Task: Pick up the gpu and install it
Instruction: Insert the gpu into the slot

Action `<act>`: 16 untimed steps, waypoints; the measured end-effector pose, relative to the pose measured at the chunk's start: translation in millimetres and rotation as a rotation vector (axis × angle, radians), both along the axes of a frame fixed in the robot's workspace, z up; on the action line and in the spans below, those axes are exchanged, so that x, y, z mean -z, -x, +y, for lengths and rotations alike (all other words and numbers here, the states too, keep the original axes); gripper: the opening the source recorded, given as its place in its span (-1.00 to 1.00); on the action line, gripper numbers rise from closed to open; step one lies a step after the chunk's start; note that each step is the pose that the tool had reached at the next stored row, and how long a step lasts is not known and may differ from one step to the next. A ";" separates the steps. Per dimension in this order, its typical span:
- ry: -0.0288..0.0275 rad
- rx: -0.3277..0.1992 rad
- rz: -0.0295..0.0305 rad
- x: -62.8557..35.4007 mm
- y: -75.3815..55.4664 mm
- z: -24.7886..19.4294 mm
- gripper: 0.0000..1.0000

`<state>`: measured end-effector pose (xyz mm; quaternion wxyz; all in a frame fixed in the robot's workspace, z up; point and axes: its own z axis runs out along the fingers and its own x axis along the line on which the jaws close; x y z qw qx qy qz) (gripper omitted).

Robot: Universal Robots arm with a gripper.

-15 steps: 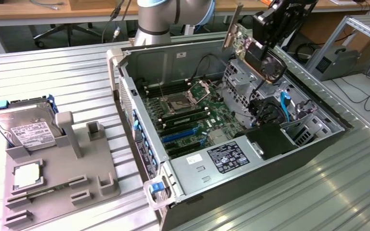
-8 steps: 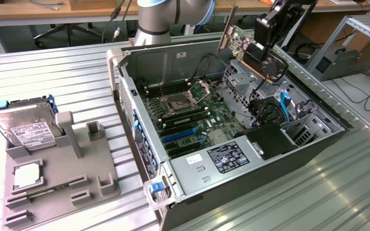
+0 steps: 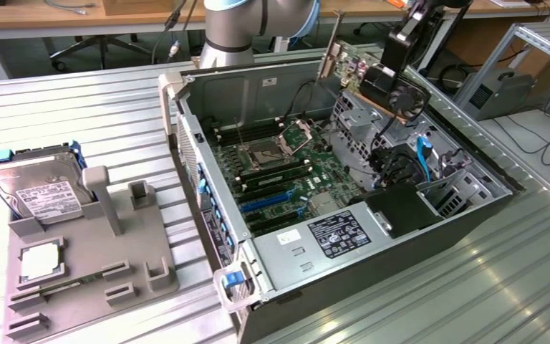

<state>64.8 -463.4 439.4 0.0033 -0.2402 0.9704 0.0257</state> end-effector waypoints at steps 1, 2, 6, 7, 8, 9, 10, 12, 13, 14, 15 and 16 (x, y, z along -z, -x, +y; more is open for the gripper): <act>0.0001 -0.020 0.0000 0.1 0.0 0.0 -0.45; 0.0003 -0.051 0.0000 0.4 0.0 0.0 -0.45; 0.0008 -0.141 0.0000 1.1 0.0 0.0 -0.45; 0.0008 -0.159 0.0000 1.2 0.0 0.0 -0.45; 0.0009 -0.181 0.0000 1.4 0.0 0.0 -0.45; 0.0009 -0.200 0.0000 1.6 0.0 0.0 -0.45; 0.0011 -0.227 0.0000 1.7 0.0 0.0 -0.45; 0.0012 -0.269 0.0000 2.1 0.0 0.0 -0.45; 0.0012 -0.288 0.0000 2.3 0.0 0.0 -0.45; 0.0013 -0.323 0.0000 2.6 0.0 0.0 -0.45; 0.0013 -0.340 0.0000 2.7 0.0 0.0 -0.45; 0.0015 -0.358 0.0000 2.8 0.0 0.0 -0.45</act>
